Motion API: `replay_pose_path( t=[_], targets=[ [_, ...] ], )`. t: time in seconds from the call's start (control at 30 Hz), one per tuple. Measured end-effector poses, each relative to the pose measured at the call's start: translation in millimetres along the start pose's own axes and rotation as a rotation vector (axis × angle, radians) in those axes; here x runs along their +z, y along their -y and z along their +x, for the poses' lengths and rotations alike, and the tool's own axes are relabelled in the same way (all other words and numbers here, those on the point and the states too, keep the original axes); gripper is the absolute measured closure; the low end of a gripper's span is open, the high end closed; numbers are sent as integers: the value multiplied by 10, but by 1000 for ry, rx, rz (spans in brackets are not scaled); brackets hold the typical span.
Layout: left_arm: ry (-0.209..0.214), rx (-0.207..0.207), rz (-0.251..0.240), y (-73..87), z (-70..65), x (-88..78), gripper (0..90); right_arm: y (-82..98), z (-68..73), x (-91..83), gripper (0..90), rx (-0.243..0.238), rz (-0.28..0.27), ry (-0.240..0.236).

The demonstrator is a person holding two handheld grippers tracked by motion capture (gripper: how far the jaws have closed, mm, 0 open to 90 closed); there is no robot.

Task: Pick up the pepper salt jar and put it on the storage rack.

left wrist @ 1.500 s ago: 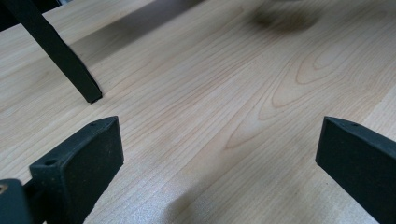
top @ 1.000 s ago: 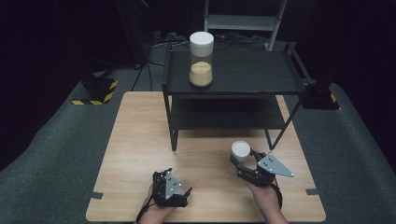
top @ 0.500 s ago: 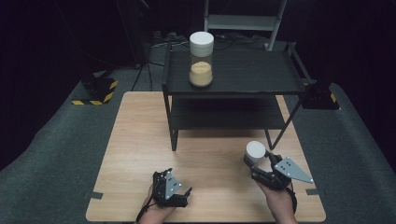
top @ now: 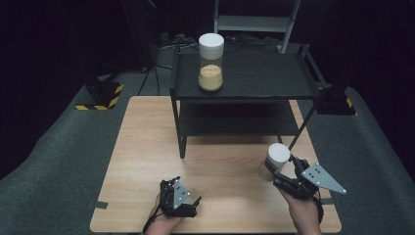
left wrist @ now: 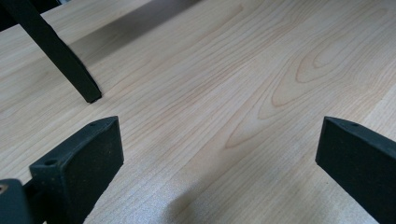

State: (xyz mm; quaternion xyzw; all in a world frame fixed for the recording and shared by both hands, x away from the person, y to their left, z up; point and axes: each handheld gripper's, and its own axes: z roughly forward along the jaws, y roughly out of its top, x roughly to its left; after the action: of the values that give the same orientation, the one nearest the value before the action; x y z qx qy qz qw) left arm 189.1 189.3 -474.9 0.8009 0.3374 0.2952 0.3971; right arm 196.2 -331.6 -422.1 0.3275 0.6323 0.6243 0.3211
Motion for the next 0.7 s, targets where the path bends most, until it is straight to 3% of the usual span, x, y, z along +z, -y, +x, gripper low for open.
replay_pose_path(
  t=[0.7],
  targets=[
    [4, -7, -4, 7, 13, -3, 9, -430, 17, -16, 338, -5, -51, -7]
  ],
)
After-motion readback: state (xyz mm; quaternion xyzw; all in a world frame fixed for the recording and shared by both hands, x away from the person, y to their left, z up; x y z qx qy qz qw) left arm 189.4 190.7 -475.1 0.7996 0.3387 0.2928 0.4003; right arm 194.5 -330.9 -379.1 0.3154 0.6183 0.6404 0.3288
